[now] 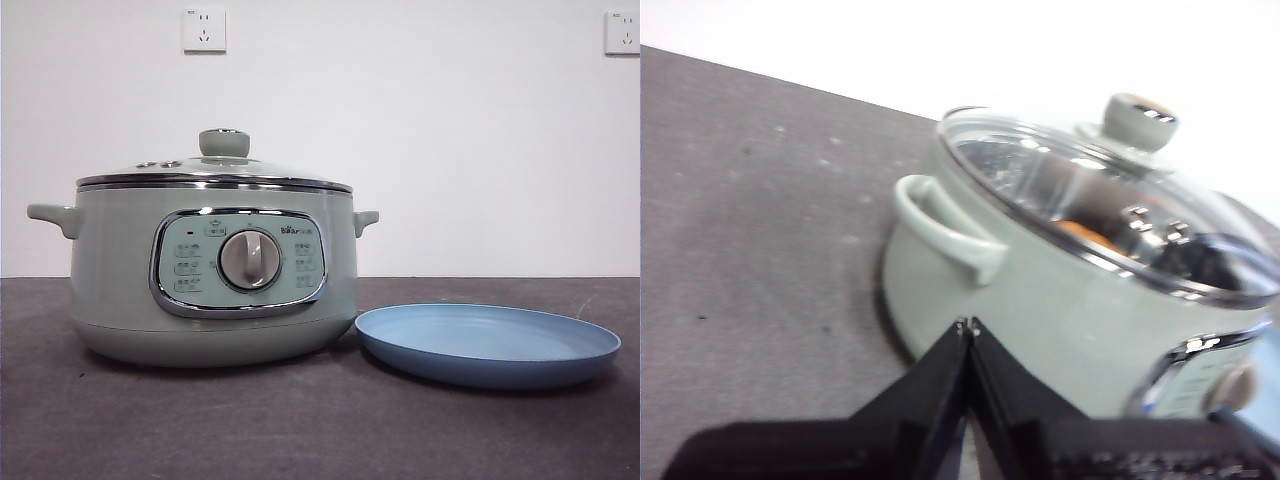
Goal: Take the potato out from the steamer,put the potato on the plate,close the lid
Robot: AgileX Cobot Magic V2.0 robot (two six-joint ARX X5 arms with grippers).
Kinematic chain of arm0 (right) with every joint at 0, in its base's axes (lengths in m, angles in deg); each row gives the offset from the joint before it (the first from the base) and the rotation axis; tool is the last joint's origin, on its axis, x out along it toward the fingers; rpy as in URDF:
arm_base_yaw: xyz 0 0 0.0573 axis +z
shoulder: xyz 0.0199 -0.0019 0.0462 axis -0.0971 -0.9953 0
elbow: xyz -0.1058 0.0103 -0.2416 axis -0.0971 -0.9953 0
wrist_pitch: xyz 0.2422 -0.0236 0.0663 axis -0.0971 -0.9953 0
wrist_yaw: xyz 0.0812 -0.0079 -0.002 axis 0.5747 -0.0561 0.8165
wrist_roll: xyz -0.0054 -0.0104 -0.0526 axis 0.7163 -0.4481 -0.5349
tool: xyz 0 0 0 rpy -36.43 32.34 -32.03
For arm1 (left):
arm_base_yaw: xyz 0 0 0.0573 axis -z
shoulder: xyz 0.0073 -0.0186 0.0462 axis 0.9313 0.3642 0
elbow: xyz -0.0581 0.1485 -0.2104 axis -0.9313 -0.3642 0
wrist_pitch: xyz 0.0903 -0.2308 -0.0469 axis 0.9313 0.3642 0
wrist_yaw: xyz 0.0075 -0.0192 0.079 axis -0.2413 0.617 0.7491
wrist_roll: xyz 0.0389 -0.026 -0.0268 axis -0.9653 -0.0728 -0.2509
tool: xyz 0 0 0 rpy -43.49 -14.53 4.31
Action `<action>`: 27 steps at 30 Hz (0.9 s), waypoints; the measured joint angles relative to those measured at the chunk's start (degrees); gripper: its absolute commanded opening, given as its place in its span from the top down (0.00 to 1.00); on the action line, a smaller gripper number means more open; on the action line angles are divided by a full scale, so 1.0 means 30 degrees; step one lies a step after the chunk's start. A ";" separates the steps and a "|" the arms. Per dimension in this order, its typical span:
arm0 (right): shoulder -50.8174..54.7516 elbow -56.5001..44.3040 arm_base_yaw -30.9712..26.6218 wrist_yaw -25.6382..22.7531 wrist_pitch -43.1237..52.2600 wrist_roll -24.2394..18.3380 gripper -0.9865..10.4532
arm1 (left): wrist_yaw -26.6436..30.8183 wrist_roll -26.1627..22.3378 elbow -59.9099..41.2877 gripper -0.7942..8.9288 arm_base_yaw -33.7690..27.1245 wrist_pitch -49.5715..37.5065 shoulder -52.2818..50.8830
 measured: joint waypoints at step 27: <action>-1.6109 2.3081 0.1078 0.7431 -0.6703 -0.5785 0.92 | -0.3643 -0.3934 2.1821 0.92 0.0954 0.7490 1.5242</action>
